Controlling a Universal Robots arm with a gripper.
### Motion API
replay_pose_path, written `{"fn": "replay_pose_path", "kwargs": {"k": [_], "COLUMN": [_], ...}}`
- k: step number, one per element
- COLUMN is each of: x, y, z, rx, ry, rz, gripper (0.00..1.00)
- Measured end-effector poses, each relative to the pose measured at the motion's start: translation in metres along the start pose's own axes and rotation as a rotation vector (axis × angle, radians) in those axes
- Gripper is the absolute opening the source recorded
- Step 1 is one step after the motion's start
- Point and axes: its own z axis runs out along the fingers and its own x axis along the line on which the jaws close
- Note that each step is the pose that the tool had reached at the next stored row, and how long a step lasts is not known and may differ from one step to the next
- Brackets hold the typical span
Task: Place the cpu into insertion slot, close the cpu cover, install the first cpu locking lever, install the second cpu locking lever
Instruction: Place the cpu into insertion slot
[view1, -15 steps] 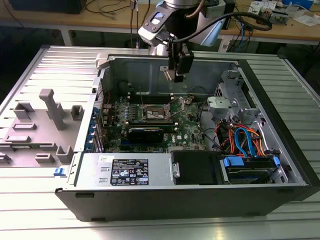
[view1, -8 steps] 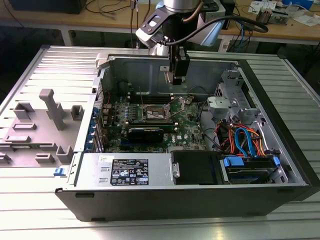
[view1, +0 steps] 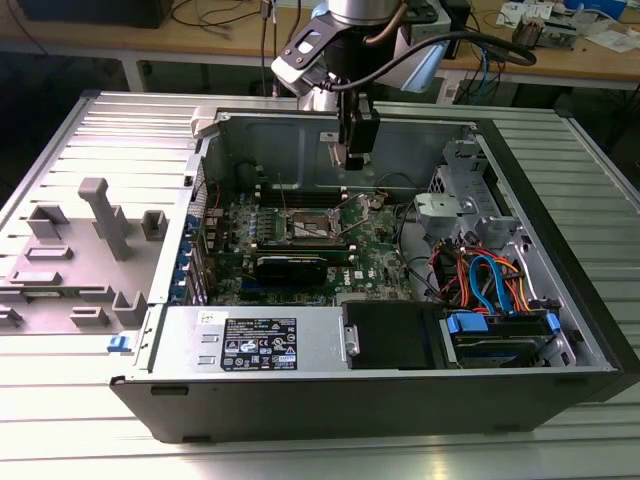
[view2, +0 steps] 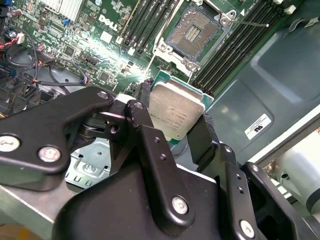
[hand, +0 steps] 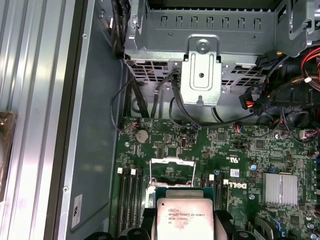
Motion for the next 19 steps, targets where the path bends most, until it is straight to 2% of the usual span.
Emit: {"fn": "replay_pose_path", "kwargs": {"k": [5,11,19], "x": [0.0000,-0.0001,0.0000], "y": [0.0000,-0.0001,-0.0001], "z": [0.0006,0.0025,0.0026], "rx": [-0.0003,-0.0012,-0.0012], "ry": [-0.0016,-0.0069,-0.0069], "rz": [0.022,0.113,0.115], "gripper": [0.54,0.54,0.54]}}
